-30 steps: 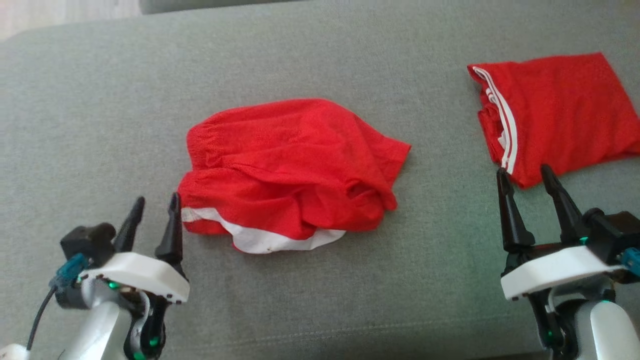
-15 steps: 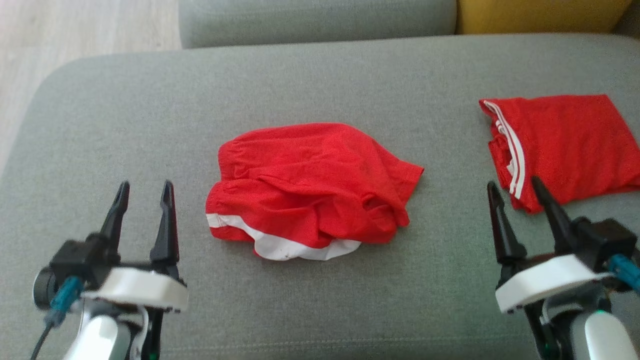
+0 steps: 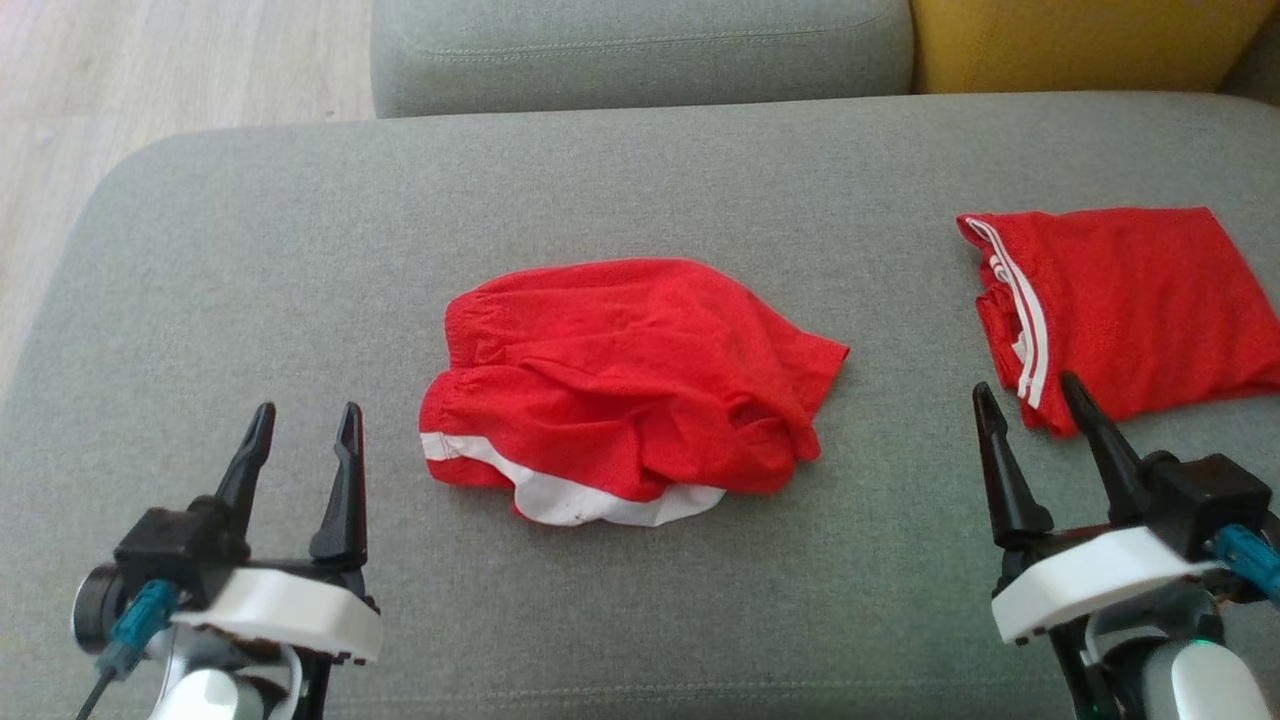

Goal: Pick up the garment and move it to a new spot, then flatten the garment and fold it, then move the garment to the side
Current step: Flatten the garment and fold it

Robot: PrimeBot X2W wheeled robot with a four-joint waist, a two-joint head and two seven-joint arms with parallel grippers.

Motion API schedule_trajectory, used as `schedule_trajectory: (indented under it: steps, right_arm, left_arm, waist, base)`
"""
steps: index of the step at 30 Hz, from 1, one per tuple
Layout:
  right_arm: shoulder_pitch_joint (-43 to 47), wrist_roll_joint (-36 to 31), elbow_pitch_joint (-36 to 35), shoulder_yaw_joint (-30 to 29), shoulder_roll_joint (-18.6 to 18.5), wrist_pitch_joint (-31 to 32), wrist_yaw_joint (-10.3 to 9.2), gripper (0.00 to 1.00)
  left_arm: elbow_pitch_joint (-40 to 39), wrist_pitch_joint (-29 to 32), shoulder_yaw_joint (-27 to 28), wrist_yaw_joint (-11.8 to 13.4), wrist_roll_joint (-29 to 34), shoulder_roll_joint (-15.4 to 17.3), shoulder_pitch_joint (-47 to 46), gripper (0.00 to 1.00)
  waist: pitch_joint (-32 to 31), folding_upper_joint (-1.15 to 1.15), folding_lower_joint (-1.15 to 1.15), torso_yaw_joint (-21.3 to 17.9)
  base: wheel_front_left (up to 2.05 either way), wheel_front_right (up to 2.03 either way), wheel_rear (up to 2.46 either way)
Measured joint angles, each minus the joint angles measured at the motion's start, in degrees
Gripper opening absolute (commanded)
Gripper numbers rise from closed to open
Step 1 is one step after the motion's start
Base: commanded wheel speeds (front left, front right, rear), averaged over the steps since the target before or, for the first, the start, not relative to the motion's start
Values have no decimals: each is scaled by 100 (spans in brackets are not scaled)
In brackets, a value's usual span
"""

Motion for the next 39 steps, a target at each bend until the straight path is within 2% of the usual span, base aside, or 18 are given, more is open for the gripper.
schedule_trajectory:
  steps: [9,13,20,27,28,29,33,39]
  right_arm:
    - [-1,-1,19,22,-5,14,1,100]
    - [-18,1,265,271,-107,77,0,100]
    - [-200,122,1340,1306,-398,131,1,100]
    - [-1135,134,2414,1699,-487,-135,0,100]
    - [-1250,133,2552,1731,-489,-148,0,40]
    - [-1347,134,2682,1748,-491,-155,0,0]
    - [-1564,171,2860,1735,-549,-289,0,0]
    - [-2033,203,2668,1624,-758,-439,0,0]
  left_arm:
    - [-1,27,-81,15,0,-1,-46,100]
    - [-4,26,-126,-34,0,-10,-95,100]
    - [91,-55,-250,-158,0,-85,-446,100]
    - [246,-151,-298,-231,0,-223,-594,100]
    - [280,-166,-311,-237,0,-238,-636,100]
    - [310,-176,-315,-272,0,-250,-675,100]
    - [374,-225,-325,-335,0,-294,-803,100]
    - [439,-236,-332,-386,1,-396,-902,100]
  waist:
    - [95,0,0,110]
    - [170,0,0,244]
    - [364,0,0,597]
    - [608,0,0,905]
    - [637,0,0,943]
    - [661,0,0,982]
    - [762,0,0,1100]
    - [874,0,0,1182]
  base:
    - [0,0,0]
    - [0,0,0]
    - [0,0,0]
    - [0,0,0]
    - [0,0,0]
    - [0,0,0]
    - [0,0,0]
    - [0,0,0]
